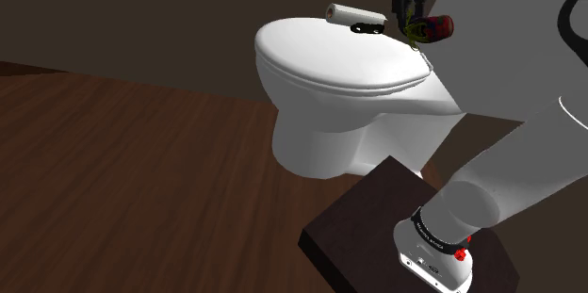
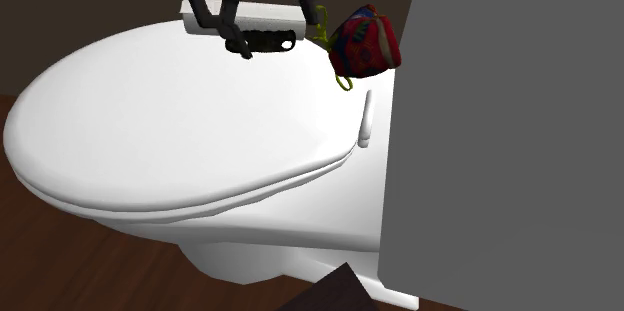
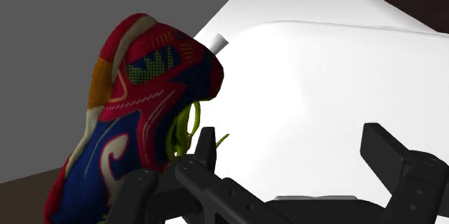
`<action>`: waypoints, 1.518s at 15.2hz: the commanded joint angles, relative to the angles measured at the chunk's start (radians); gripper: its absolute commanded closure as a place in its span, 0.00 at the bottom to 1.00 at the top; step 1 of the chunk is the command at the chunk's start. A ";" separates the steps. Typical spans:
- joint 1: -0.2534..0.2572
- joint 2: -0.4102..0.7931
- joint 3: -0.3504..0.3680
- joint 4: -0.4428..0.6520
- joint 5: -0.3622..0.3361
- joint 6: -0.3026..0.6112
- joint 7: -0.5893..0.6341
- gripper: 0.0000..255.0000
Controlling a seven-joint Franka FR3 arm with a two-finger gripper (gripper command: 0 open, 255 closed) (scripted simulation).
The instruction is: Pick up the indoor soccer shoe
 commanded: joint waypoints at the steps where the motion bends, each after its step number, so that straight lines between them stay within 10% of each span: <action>1: -0.015 0.074 -0.018 0.097 -0.025 -0.030 -0.046 0.00; 7: -0.068 0.389 -0.065 0.562 -0.087 -0.189 -0.214 0.00; 17: -0.054 0.322 -0.073 0.363 -0.071 -0.068 -0.157 0.00; 18: -0.055 0.322 -0.074 0.366 -0.071 -0.070 -0.159 1.00; 23: -0.054 0.309 -0.074 0.354 -0.074 -0.071 -0.159 1.00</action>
